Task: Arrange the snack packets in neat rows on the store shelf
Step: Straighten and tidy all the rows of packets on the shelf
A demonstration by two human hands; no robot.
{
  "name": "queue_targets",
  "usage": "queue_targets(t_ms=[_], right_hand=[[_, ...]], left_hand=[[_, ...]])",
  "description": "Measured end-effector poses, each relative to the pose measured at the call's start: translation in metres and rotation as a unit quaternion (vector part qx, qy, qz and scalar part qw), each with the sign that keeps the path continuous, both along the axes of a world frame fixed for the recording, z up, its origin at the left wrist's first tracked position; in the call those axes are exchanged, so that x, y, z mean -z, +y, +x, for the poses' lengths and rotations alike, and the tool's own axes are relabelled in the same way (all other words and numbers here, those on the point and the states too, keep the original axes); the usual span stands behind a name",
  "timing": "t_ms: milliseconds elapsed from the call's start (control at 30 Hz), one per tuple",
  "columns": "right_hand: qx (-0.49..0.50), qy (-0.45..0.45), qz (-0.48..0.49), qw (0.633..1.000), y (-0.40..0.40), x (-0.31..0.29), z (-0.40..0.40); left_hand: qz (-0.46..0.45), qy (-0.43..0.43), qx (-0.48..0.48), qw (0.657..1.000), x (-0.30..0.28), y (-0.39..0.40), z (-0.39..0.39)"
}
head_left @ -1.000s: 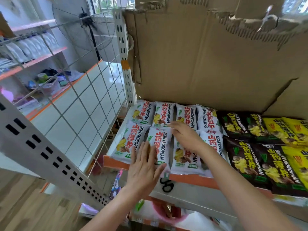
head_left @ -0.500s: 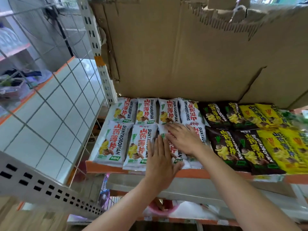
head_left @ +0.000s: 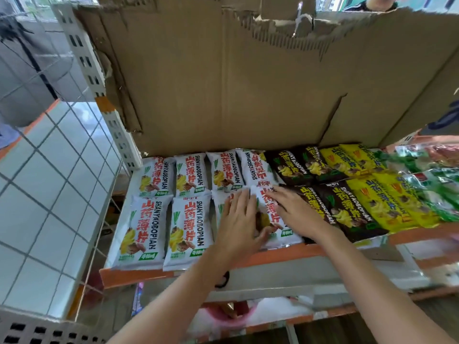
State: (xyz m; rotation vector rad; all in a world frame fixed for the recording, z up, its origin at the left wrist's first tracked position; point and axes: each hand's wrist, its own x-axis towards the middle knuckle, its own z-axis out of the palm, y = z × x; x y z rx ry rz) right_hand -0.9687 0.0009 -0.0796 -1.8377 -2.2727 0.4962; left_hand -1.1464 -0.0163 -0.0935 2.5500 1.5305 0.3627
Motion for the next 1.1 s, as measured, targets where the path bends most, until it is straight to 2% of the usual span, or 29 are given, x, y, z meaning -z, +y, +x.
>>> queue_targets(t_ms=[100,233,400,500,567,633,767,900,1000,1100], right_hand=[[0.018,-0.057,-0.006,0.998,-0.014,0.011,-0.001],[0.012,-0.118,-0.041,0.992,-0.031,0.011,-0.006],[-0.033,-0.180,-0.070,0.981,-0.044,0.003,0.001],[-0.076,-0.227,-0.050,0.970,-0.049,-0.007,0.005],[-0.103,-0.207,-0.027,0.972,-0.045,-0.014,0.015],[-0.117,-0.147,-0.004,0.982,-0.035,-0.020,0.035],[-0.075,-0.072,0.038,0.994,-0.005,-0.018,0.088],[-0.054,-0.047,-0.009,0.997,0.021,-0.013,0.117],[-0.070,-0.064,-0.056,0.994,0.028,-0.009,0.119],[-0.074,-0.067,-0.059,0.993,0.032,-0.004,0.119]], left_hand=[[-0.016,0.011,0.055,0.998,0.000,0.025,0.015],[-0.051,0.044,0.082,0.994,0.004,0.054,0.021],[-0.076,0.037,0.054,0.995,0.003,0.064,0.026],[-0.077,0.036,0.023,0.996,0.005,0.062,0.033],[-0.059,0.048,-0.015,0.997,0.000,0.063,0.045],[-0.031,0.056,-0.055,0.996,-0.008,0.068,0.060],[-0.020,0.039,-0.069,0.997,-0.010,0.086,0.086],[-0.113,0.072,-0.112,0.985,0.001,0.100,0.094],[-0.107,0.071,-0.146,0.981,0.000,0.097,0.097],[-0.091,0.065,-0.175,0.978,-0.003,0.094,0.099]])
